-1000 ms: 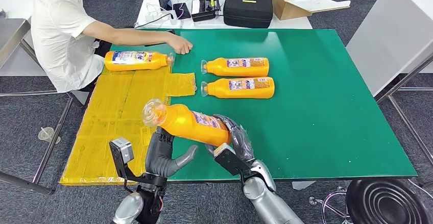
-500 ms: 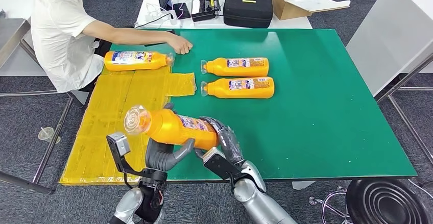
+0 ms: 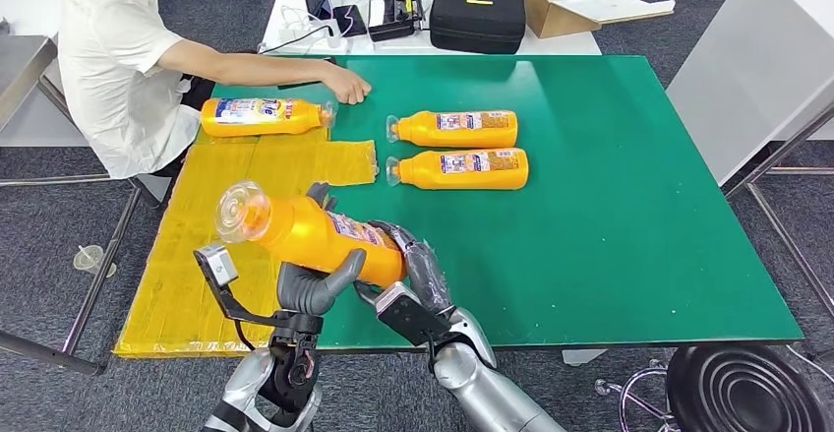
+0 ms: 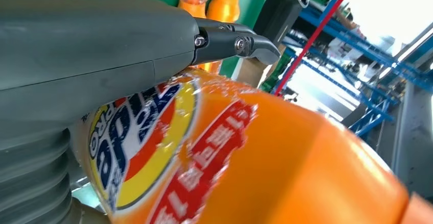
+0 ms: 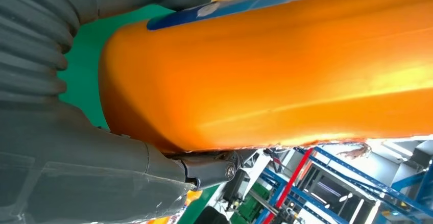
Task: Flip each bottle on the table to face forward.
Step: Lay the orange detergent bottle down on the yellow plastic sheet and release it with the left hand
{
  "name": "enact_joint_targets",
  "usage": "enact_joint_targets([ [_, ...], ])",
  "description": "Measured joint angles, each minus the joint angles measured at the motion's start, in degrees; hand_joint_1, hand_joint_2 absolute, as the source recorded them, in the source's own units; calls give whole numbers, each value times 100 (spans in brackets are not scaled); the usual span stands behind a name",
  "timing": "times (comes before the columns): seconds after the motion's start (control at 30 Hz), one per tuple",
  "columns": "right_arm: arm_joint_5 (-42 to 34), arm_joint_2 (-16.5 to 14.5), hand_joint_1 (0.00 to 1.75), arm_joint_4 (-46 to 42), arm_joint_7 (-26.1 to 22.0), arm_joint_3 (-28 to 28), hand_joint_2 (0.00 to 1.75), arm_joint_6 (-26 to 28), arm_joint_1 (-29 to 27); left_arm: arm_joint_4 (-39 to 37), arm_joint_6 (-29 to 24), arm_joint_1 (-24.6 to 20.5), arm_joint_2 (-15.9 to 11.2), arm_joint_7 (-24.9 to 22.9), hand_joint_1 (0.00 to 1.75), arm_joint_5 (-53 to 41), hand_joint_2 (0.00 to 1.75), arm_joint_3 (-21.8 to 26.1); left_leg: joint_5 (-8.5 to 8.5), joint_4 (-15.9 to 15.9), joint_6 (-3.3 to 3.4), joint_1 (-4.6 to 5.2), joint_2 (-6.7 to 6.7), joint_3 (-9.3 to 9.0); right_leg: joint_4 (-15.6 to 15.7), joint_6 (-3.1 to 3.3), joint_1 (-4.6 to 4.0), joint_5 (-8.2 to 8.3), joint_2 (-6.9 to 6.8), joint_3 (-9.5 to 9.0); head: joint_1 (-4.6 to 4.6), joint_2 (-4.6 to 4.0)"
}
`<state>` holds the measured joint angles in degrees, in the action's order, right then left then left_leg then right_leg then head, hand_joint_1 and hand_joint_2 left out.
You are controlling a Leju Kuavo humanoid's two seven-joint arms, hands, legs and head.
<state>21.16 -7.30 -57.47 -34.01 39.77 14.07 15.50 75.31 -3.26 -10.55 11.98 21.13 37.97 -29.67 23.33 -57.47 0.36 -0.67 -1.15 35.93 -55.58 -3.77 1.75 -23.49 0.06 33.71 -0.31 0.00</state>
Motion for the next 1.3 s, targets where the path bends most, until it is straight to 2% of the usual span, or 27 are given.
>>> enact_joint_targets([
  [0.03, -31, -4, 15, 22, -3, 22, 175, -20, 6, -12, 7, -4, 9, 39, 175, 20, 175, 10, 0, 0, 0, 0, 0, 0, 0, 0, 0, 0, 0, 0, 1, 0],
  [0.1, -69, -16, 0, 64, -16, 66, 175, -73, 6, -22, 9, -10, 25, 86, 175, 51, 175, 45, 0, 0, 0, 0, 0, 1, 0, 0, 0, 0, 0, 1, 1, 0],
  [0.13, -86, -23, 0, 85, -26, 88, 175, -96, -2, -23, 8, -14, 30, 101, 175, 60, 175, 72, 0, 0, 0, 0, 0, 1, 0, 0, 0, 0, 0, 1, 1, 0],
  [0.27, -232, -74, 0, 193, -49, 150, 0, -216, -20, -19, -19, -9, 38, 173, 175, 48, 175, 165, 0, 0, 0, -1, -1, 3, 0, 0, 0, 0, -1, 3, 0, 0],
  [0.63, -416, -162, 0, 392, -51, 156, 0, -300, -98, 160, -136, 82, 44, 341, 175, -84, 175, 281, 0, 0, 0, 0, 0, 6, 0, 0, 0, 0, 0, 7, 0, 0],
  [0.7, -443, -163, 0, 408, -112, 151, 0, -197, -119, 177, -230, 84, 44, 398, 175, -185, 175, 290, 0, 0, 0, 0, 0, 6, 0, 0, 0, 0, 0, 8, 1, 0],
  [0.77, -532, -170, 0, 377, -299, 98, 0, 116, -214, 219, -556, 87, 42, 553, 175, -514, 175, 293, 0, -1, 0, 0, -2, 6, 0, 0, 0, 0, -1, 8, 1, 0],
  [0.93, -1042, -110, 0, -115, -575, -464, 0, 1379, -859, 382, -1897, 156, -78, 937, 175, -2167, 175, 288, 2, 0, 0, 0, -4, 12, 0, 0, 1, -3, -2, 10, 0, 0],
  [1.1, -1194, 98, 0, -685, -587, -1136, 0, 1841, -1300, 404, -2382, 250, -294, 885, 175, -3117, 175, 273, 3, 0, -1, 1, -1, 14, 2, 0, 1, -2, 0, 17, 1, 0],
  [1.17, -1104, 119, 0, -953, -589, -1378, 0, 2001, -1448, 390, -2637, 244, -379, 692, 175, -3892, 175, 241, 2, -1, 0, 1, -2, 13, 2, 0, 1, -2, -2, 17, 1, 0],
  [1.3, -829, 84, 0, -1863, -596, -2240, 0, 2105, -1753, 196, -3134, 124, -627, -211, 175, -6705, 175, 160, 0, 0, 0, 1, 0, 11, 1, 1, 0, 0, -1, 16, 0, 0],
])
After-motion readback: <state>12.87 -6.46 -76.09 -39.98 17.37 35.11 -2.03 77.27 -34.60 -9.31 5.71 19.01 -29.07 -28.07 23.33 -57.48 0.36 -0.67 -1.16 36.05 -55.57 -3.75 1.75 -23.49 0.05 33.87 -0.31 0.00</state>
